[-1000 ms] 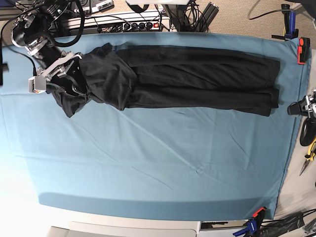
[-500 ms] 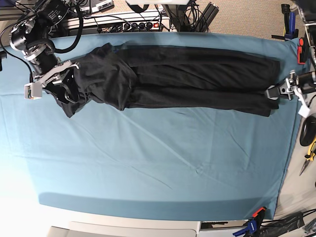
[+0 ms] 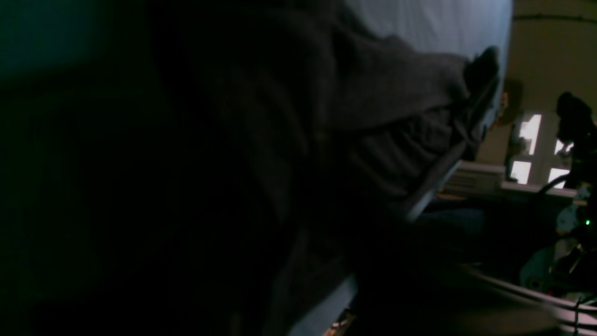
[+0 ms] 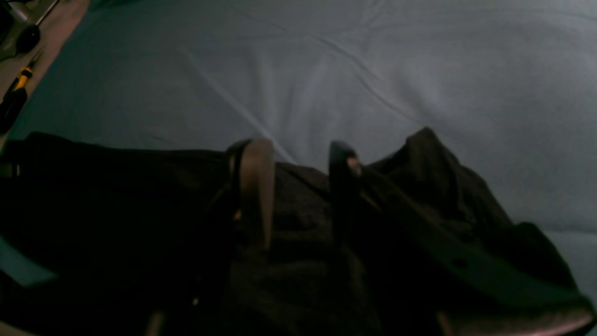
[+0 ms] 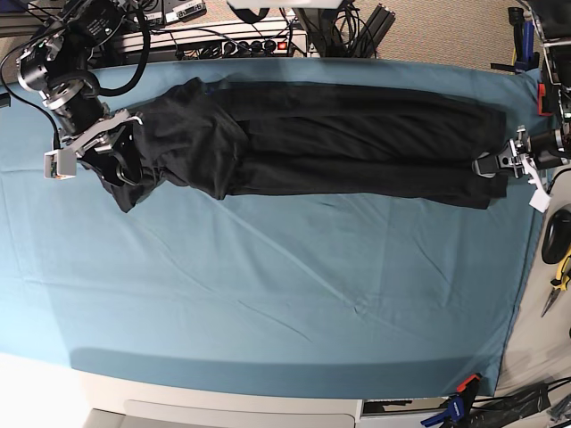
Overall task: Fold the T-shirt properly
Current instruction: 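Pull the gripped sleeve end with the right gripper toward the arm base, then release the strip end with the left gripper and reach to the strip middle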
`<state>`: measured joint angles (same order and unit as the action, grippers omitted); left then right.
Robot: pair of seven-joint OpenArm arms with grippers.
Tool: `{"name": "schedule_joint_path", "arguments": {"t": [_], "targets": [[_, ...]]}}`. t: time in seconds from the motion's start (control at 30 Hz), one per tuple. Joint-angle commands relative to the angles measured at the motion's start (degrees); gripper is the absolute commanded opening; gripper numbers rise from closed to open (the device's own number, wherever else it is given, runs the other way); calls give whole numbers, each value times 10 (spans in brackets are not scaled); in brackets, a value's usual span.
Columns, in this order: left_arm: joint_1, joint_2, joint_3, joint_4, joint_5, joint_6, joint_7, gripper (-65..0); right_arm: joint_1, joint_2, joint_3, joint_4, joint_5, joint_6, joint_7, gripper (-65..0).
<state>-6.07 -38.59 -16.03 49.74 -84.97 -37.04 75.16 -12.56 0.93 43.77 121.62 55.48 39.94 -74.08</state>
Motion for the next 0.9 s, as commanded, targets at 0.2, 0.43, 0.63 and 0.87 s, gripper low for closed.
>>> {"name": "schedule_joint_path", "arguments": {"t": [0.2, 0.43, 0.63, 0.87], "targets": [[-3, -30, -1, 3, 0, -4, 2, -650, 3, 14, 2, 2, -194, -78, 110, -444], [-5, -59, -1, 40, 0, -25, 48, -650, 4, 38, 2, -55, -261, -140, 125, -444], [-4, -51, -1, 116, 0, -30, 48, -650, 4, 38, 2, -74, -289, -164, 137, -444], [9, -38, 2, 217, 0, -30, 48, -650, 3, 38, 2, -74, -297, -164, 137, -444]]}}
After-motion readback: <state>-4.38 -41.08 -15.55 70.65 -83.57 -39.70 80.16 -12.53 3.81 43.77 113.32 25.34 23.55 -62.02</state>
